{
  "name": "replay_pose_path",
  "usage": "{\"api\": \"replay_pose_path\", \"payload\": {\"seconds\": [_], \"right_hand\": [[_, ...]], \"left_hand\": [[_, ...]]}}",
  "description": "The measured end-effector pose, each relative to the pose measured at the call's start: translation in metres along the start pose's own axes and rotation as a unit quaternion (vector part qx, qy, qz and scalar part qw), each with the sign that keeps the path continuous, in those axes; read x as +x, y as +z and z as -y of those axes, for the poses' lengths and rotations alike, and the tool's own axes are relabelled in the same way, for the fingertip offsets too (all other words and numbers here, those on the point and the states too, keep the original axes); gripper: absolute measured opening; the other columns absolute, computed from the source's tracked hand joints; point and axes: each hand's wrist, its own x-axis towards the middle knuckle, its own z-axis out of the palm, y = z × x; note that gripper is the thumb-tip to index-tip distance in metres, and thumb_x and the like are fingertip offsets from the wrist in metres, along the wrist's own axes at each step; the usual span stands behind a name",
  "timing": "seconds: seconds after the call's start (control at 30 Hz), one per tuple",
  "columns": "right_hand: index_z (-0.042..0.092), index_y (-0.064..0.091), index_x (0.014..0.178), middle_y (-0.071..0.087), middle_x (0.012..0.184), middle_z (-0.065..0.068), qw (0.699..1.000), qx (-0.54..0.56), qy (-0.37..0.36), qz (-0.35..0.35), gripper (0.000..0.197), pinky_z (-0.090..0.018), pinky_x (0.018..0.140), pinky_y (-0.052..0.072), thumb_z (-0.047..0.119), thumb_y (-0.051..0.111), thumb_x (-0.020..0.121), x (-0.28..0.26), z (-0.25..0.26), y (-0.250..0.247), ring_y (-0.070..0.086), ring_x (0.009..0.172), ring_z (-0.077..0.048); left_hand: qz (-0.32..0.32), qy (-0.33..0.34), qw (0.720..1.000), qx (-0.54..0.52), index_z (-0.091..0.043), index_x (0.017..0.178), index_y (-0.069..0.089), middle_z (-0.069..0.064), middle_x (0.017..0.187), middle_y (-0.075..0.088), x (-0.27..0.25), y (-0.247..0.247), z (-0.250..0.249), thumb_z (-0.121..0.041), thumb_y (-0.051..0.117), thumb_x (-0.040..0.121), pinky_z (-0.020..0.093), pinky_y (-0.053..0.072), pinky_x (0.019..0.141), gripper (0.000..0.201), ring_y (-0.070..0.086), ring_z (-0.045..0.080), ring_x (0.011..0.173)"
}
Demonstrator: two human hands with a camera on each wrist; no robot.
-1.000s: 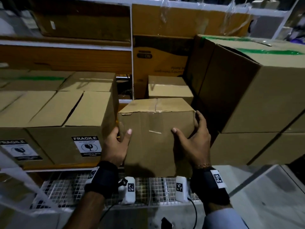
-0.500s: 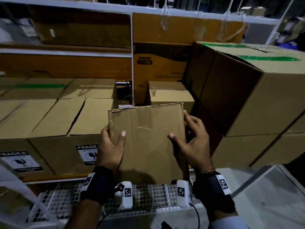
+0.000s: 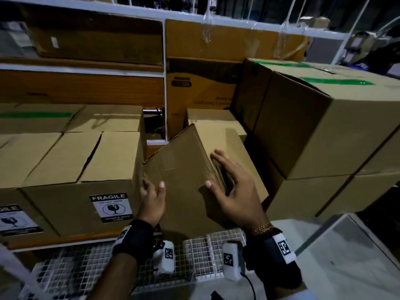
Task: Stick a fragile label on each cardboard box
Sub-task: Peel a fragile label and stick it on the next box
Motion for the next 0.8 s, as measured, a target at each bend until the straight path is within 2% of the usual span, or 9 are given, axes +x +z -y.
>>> {"api": "replay_pose_path", "payload": {"seconds": [0.1, 0.27, 0.37, 0.47, 0.53, 0.6, 0.63, 0.7, 0.8], "right_hand": [[0.037, 0.045, 0.155, 0.035, 0.164, 0.017, 1.0, -0.01, 0.005, -0.009, 0.069, -0.052, 0.12, 0.038, 0.045, 0.068, 0.091, -0.003, -0.003, 0.003, 0.027, 0.152, -0.002], [0.063, 0.02, 0.155, 0.013, 0.168, 0.029, 0.997, -0.074, 0.025, 0.03, 0.071, -0.068, 0.123, 0.016, 0.065, 0.053, 0.091, -0.009, -0.006, 0.004, 0.001, 0.159, -0.015], [0.062, 0.015, 0.156, 0.004, 0.167, 0.035, 0.995, -0.058, 0.028, 0.077, 0.072, -0.064, 0.126, 0.012, 0.057, 0.054, 0.096, -0.015, 0.0, 0.009, -0.005, 0.159, -0.011], [0.051, 0.022, 0.16, 0.005, 0.167, 0.034, 0.992, -0.053, 0.021, 0.114, 0.07, -0.048, 0.125, 0.006, 0.043, 0.057, 0.1, -0.018, 0.006, 0.018, -0.011, 0.157, -0.003], [0.044, 0.031, 0.16, 0.011, 0.168, 0.029, 0.99, -0.042, 0.021, 0.134, 0.068, -0.042, 0.125, 0.007, 0.032, 0.06, 0.1, -0.017, 0.005, 0.027, -0.006, 0.157, 0.0], [0.041, 0.04, 0.156, 0.019, 0.169, 0.02, 0.988, -0.029, 0.032, 0.151, 0.066, -0.039, 0.127, 0.012, 0.023, 0.063, 0.097, -0.016, -0.004, 0.036, 0.003, 0.157, -0.001], [0.04, 0.044, 0.154, 0.022, 0.169, 0.017, 0.987, -0.028, 0.038, 0.156, 0.064, -0.039, 0.128, 0.015, 0.019, 0.063, 0.096, -0.015, -0.01, 0.041, 0.007, 0.157, -0.002], [0.036, 0.052, 0.15, 0.026, 0.168, 0.014, 0.987, -0.037, 0.041, 0.151, 0.061, -0.041, 0.128, 0.023, 0.011, 0.062, 0.095, -0.014, -0.024, 0.047, 0.012, 0.157, -0.003], [0.033, 0.061, 0.141, 0.039, 0.161, 0.013, 0.993, -0.019, 0.037, 0.107, 0.051, -0.041, 0.122, 0.038, 0.009, 0.064, 0.096, -0.008, -0.039, 0.045, 0.027, 0.152, -0.003]], "left_hand": [[0.004, 0.006, 1.0, -0.011, -0.016, 0.164, -0.006, 0.006, 0.172, -0.005, 0.005, -0.001, 0.001, -0.054, 0.029, 0.107, 0.044, 0.023, 0.122, 0.077, 0.017, 0.032, 0.156], [0.036, 0.011, 0.999, -0.01, -0.02, 0.163, -0.015, 0.005, 0.173, -0.002, 0.013, -0.004, 0.005, -0.072, 0.027, 0.095, 0.049, 0.023, 0.124, 0.096, 0.019, 0.031, 0.156], [0.067, 0.0, 0.997, -0.022, -0.024, 0.162, -0.016, 0.004, 0.172, 0.009, 0.012, -0.005, 0.011, -0.091, 0.028, 0.084, 0.053, 0.028, 0.122, 0.112, 0.027, 0.029, 0.153], [0.1, -0.006, 0.994, -0.033, -0.025, 0.163, -0.01, 0.004, 0.172, 0.013, 0.023, 0.003, 0.036, -0.101, 0.025, 0.071, 0.055, 0.027, 0.123, 0.125, 0.028, 0.028, 0.153], [0.143, -0.012, 0.989, -0.036, -0.025, 0.163, 0.02, 0.004, 0.165, 0.033, 0.026, 0.008, 0.045, -0.102, 0.022, 0.072, 0.051, 0.031, 0.122, 0.119, 0.036, 0.025, 0.15], [0.16, 0.007, 0.986, -0.053, -0.026, 0.147, 0.052, 0.005, 0.143, 0.061, 0.016, 0.01, 0.033, -0.089, 0.024, 0.088, 0.052, 0.04, 0.116, 0.091, 0.057, 0.025, 0.132], [0.159, 0.017, 0.985, -0.065, -0.024, 0.141, 0.058, 0.008, 0.133, 0.067, 0.011, 0.011, 0.022, -0.081, 0.026, 0.094, 0.052, 0.043, 0.113, 0.08, 0.062, 0.026, 0.123], [0.158, 0.022, 0.984, -0.081, -0.029, 0.145, 0.055, 0.007, 0.136, 0.065, 0.006, 0.013, 0.007, -0.085, 0.03, 0.091, 0.048, 0.049, 0.105, 0.082, 0.061, 0.029, 0.123], [0.168, 0.019, 0.98, -0.101, -0.041, 0.153, 0.042, 0.001, 0.145, 0.06, 0.009, 0.015, -0.002, -0.1, 0.038, 0.072, 0.041, 0.054, 0.092, 0.1, 0.058, 0.029, 0.13]]}}
